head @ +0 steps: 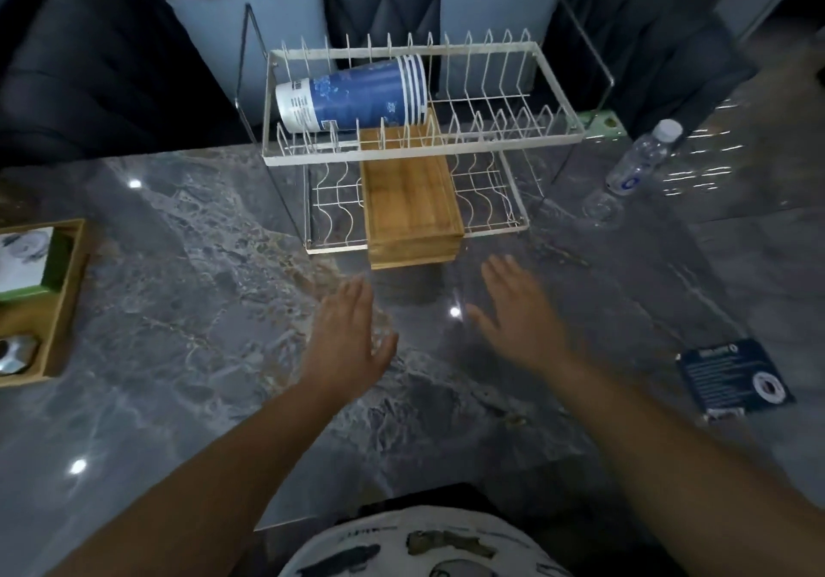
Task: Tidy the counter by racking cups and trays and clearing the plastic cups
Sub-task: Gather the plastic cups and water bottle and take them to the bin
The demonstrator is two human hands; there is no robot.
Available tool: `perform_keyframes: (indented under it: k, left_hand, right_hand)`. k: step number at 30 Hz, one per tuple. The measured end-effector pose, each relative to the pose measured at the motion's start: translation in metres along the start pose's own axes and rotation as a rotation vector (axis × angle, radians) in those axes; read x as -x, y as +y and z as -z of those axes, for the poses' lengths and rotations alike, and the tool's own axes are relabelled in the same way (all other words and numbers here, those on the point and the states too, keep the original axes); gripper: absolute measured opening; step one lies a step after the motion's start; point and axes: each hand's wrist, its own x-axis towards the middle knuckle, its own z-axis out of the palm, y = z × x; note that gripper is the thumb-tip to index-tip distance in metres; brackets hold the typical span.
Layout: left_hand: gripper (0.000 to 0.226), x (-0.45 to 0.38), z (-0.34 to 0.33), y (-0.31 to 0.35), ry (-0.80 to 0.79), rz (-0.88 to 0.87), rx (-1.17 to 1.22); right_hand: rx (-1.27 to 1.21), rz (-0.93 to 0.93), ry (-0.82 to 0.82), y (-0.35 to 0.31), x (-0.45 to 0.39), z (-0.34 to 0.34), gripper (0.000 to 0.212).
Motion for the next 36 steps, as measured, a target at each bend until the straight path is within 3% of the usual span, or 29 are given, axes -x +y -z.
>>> perform_keyframes:
  k: [6, 16, 24, 36]
  left_hand:
    - [0.074, 0.011, -0.019, 0.004, -0.112, -0.163, -0.241]
    - [0.069, -0.013, -0.039, 0.057, -0.146, -0.275, -0.297]
    - [0.063, -0.063, -0.087, 0.134, -0.115, -0.263, -0.257]
    - [0.062, -0.159, -0.151, 0.252, -0.094, -0.077, -0.251]
  right_hand:
    - [0.139, 0.005, -0.007, -0.003, 0.043, -0.020, 0.071]
    - [0.111, -0.049, -0.017, 0.032, 0.063, -0.016, 0.069]
    - [0.089, -0.054, -0.032, 0.133, 0.053, 0.001, 0.066]
    - [0.088, 0.075, -0.067, 0.302, -0.007, 0.045, 0.063]
